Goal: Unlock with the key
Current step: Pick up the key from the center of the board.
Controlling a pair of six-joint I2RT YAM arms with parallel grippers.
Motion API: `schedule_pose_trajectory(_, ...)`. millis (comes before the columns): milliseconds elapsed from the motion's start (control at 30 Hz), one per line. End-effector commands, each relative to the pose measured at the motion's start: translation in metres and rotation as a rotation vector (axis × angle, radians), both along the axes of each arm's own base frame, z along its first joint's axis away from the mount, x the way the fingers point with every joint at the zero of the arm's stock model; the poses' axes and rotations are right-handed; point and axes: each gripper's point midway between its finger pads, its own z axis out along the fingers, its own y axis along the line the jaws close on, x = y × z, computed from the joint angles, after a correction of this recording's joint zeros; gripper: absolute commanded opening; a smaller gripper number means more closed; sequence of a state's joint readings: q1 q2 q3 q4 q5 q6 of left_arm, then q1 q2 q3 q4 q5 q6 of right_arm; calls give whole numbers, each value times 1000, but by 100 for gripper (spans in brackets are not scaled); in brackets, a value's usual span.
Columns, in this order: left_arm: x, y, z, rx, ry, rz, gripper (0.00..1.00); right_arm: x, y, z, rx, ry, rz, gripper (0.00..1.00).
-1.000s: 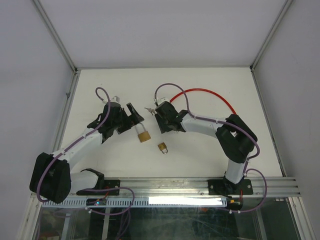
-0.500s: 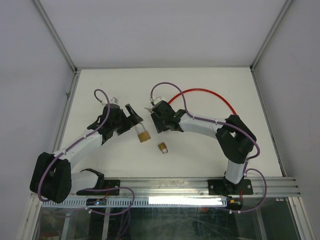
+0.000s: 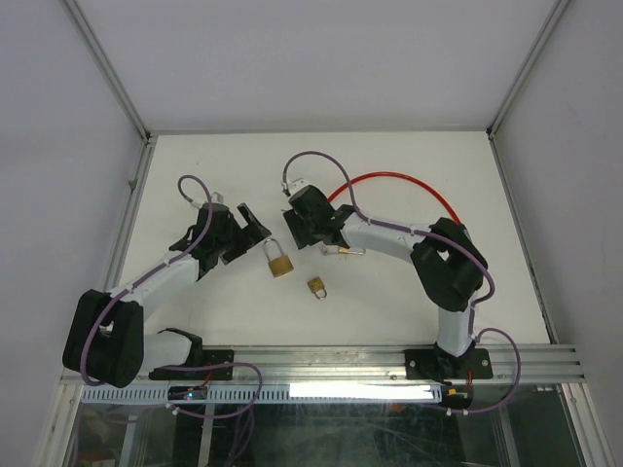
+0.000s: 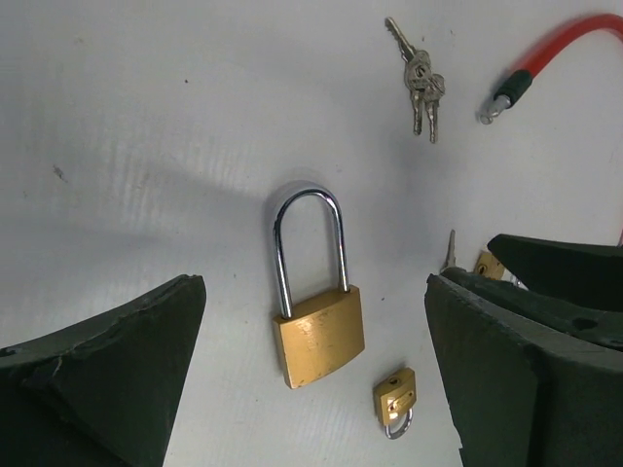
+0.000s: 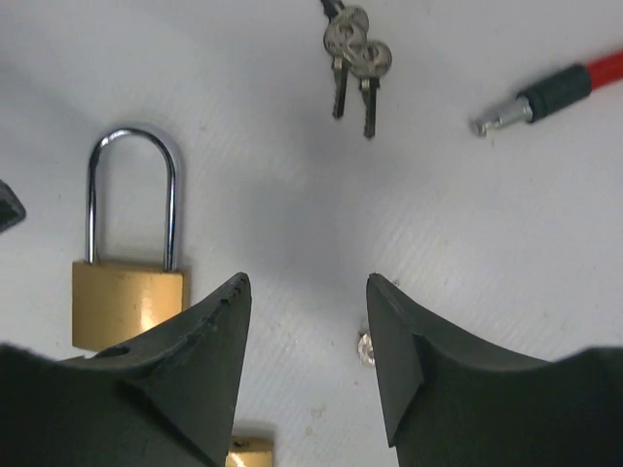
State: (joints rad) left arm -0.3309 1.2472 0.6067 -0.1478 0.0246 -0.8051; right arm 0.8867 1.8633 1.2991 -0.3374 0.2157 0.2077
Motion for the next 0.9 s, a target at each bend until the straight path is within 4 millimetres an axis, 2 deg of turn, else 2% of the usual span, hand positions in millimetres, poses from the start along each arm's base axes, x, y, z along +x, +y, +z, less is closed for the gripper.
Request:
schedule_pose_trajectory(0, 12, 4, 3, 7, -52, 14, 99, 49, 31, 27, 124, -107, 65, 54)
schedule_pose_trajectory(167, 11, 7, -1, 12, -42, 19, 99, 91, 45, 20, 154, -132, 109, 54)
schedule_pose_trajectory(267, 12, 7, 0, 14, -48, 19, 99, 106, 59, 11, 166, -121, 152, 54)
schedule_pose_trajectory(367, 12, 9, 0, 17, -48, 27, 99, 121, 55, -4, 134, -98, 153, 54)
schedule_pose_trajectory(600, 11, 9, 0, 17, -46, 24, 99, 113, 57, -27, 119, -26, 192, 51)
schedule_pose_trajectory(700, 11, 8, -1, 14, -42, 20, 99, 104, 49, -34, 95, 9, 182, 43)
schedule_pose_trajectory(767, 10, 8, -1, 12, -43, 18, 99, 96, 42, -36, 83, 29, 167, 34)
schedule_pose_trajectory(867, 10, 7, -1, 11, -45, 16, 99, 82, 31, -34, 69, 51, 144, 24)
